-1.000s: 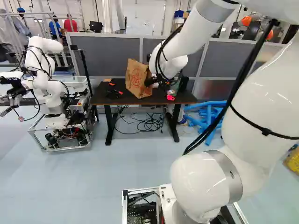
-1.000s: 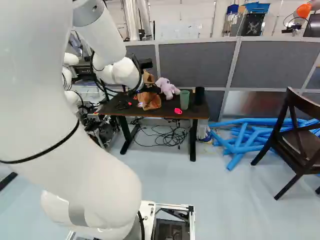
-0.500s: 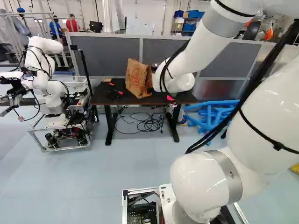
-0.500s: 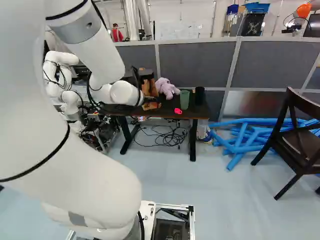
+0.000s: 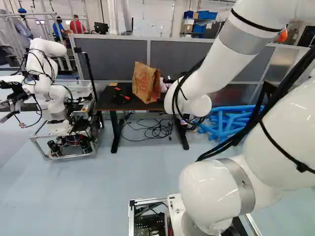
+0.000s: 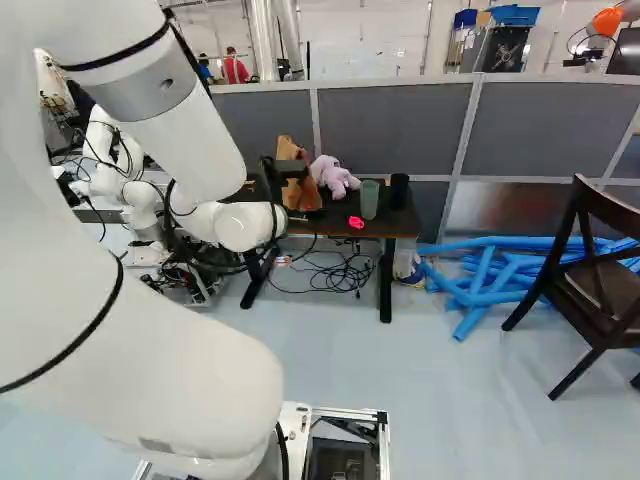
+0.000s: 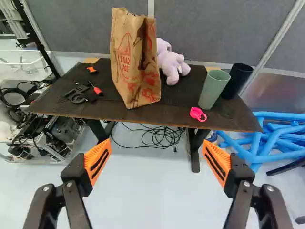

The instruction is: Pick up the bag on the ground and place it on the table

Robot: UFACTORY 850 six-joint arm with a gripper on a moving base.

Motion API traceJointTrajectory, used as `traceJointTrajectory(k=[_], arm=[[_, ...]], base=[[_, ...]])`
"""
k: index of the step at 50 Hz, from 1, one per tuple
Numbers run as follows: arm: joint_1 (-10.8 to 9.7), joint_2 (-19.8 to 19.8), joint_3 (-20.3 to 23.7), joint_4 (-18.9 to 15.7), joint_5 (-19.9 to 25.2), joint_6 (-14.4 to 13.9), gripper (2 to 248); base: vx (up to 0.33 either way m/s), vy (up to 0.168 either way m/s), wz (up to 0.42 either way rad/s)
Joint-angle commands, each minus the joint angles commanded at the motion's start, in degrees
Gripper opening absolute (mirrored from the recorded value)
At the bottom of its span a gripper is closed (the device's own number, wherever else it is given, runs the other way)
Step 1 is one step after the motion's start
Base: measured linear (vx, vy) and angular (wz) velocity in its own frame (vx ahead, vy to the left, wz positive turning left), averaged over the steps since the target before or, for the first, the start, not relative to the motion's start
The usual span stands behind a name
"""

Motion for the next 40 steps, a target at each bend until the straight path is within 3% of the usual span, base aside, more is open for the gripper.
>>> traceJointTrajectory(k=[40], arm=[[-0.7,3.46,8.98,-0.34,11.04,1.9,247]], base=[[0.0,0.0,0.0]])
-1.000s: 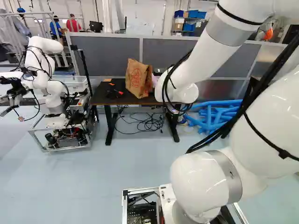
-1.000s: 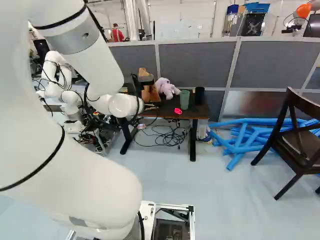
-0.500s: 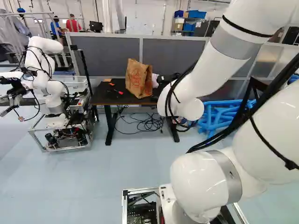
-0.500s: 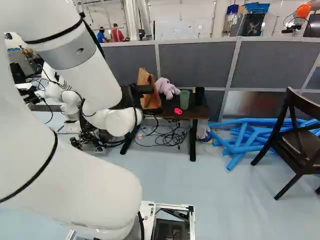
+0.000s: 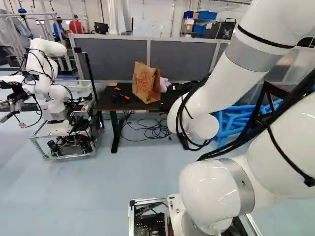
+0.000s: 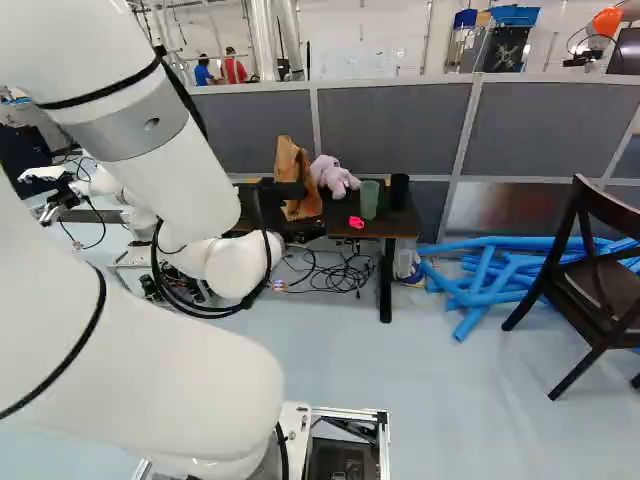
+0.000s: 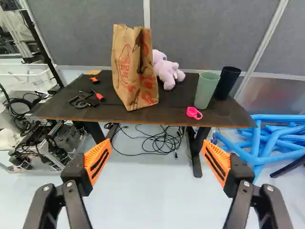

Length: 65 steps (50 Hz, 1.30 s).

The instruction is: Pick up the bag on the ground and place it on the table

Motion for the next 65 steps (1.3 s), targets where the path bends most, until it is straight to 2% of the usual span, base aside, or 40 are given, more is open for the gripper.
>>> traceJointTrajectory(k=[19,65], arm=[[-0.1,0.51,1.32,-0.05,1.62,0.28,247],[-0.1,0.52,1.35,-0.05,1.66,0.29,247]], base=[[0.0,0.0,0.0],[0.0,0.0,0.0]])
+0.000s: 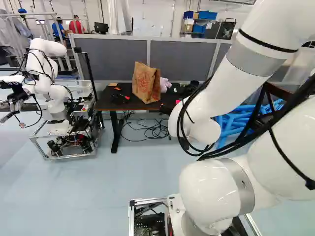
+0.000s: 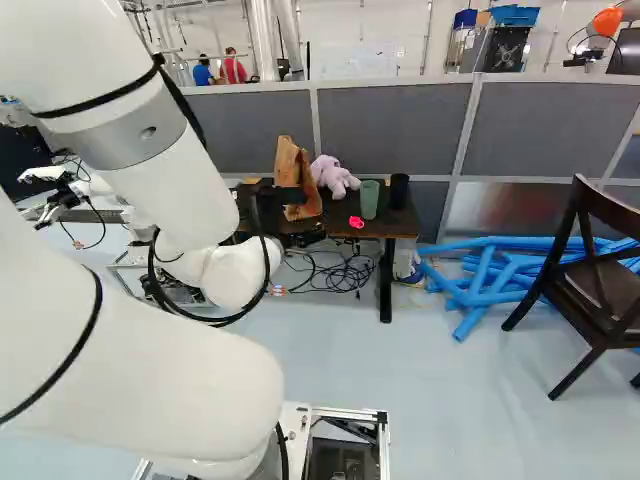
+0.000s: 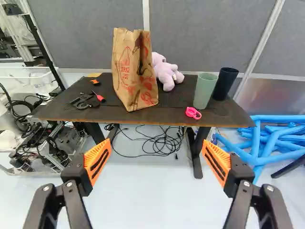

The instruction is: Pick up the bag on the ground and place it on the table

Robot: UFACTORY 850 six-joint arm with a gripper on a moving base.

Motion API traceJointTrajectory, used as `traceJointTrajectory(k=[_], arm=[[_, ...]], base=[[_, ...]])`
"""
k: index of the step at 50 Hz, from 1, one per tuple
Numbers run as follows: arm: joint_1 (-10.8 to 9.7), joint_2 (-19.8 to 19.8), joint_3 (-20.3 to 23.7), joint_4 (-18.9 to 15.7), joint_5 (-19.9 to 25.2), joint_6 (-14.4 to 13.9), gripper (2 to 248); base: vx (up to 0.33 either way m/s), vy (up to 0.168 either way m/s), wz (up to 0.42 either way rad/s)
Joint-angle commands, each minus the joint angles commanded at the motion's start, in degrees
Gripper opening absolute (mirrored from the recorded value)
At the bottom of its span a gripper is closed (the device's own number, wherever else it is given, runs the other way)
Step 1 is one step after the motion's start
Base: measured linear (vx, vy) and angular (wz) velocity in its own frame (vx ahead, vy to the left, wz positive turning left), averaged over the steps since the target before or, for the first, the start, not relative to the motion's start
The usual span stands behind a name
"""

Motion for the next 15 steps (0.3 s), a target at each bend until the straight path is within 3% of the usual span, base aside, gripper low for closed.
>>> traceJointTrajectory(k=[15], arm=[[0.0,0.0,0.0,0.0,0.0,0.0,247]], base=[[0.0,0.0,0.0]])
